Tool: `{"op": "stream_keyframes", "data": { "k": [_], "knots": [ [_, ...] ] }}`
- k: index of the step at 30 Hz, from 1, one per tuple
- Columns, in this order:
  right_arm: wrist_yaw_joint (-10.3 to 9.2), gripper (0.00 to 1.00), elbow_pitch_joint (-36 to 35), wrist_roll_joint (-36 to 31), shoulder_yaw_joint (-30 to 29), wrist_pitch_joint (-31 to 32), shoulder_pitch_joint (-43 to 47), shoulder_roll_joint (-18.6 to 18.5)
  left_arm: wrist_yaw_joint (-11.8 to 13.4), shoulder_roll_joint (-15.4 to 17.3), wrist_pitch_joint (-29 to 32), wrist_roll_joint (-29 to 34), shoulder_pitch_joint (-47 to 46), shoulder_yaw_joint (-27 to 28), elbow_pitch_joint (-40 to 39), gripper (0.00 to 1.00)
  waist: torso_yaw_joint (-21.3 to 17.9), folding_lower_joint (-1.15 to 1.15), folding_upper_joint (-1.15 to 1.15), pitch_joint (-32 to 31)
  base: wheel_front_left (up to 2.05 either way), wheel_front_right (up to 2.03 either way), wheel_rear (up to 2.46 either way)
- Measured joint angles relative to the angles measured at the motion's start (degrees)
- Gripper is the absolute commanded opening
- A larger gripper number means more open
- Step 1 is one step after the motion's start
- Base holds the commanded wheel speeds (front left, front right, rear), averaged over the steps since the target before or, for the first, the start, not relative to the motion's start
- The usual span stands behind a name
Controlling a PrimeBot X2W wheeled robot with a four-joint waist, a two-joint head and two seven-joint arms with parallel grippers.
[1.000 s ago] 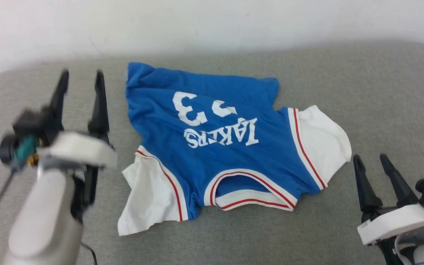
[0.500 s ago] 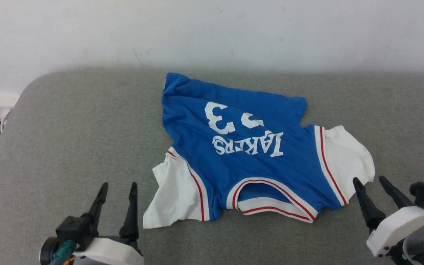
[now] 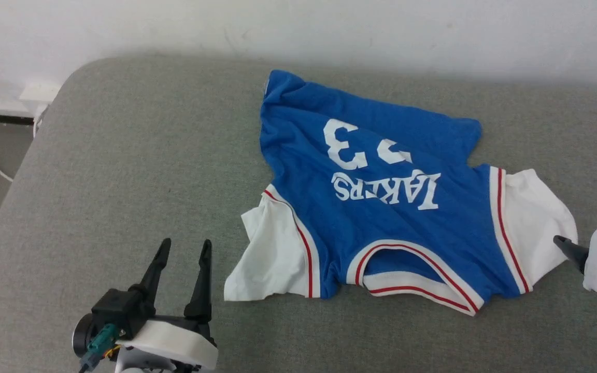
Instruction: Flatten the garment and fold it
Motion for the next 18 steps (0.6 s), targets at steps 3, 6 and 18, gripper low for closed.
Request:
{"op": "stream_keyframes", "data": {
  "k": [3,6,18],
  "knots": [
    [0.00,1.00,1.9,-1.4,-0.5,3.6,-2.4,-0.2,-0.1,-0.9,0.0,0.4,0.0,-0.2,0.2,1.00,1.2,0.00,0.00,1.2,0.00,0.00,0.00],
    [0.00,1.00,4.0,-2.4,-1.0,6.4,-3.1,-0.1,-0.5,-1.6,0.0,0.5,-0.3,-0.1,0.3,1.00,2.4,0.01,0.00,2.4,0.00,0.00,0.00],
    [0.00,0.00,7.7,-4.3,-2.1,8.6,-4.4,0.2,-1.5,-2.8,0.0,2.0,-1.2,1.1,1.6,1.00,4.5,0.00,0.00,4.1,0.00,0.00,0.00]
  ]
}}
